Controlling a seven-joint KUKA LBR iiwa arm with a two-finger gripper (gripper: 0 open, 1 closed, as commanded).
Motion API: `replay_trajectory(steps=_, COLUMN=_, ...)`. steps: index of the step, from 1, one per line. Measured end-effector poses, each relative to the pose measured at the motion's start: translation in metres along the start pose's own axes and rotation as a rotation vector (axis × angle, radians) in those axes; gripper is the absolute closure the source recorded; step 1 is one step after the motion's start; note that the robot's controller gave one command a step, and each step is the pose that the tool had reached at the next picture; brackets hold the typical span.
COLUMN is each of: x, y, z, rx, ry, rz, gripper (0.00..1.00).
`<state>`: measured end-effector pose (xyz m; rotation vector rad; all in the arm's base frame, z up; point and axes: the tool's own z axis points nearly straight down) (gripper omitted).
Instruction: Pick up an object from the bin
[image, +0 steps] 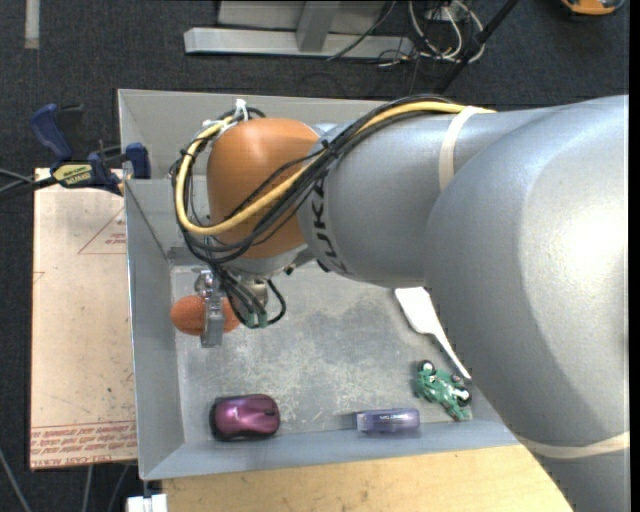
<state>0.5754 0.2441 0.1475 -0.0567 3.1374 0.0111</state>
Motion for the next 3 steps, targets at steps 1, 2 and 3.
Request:
replay_trajectory(steps=1, x=0.000, y=0.000, z=-0.008, rx=0.001, ry=0.002, rz=0.000, gripper=1.00)
replay_trajectory(steps=2, x=0.000, y=0.000, z=-0.017, rx=-0.001, ry=-0.001, rz=0.000, gripper=1.00)
replay_trajectory(steps=3, x=-0.001, y=0.000, z=-0.023, rx=-0.001, ry=-0.002, rz=0.001, gripper=1.00)
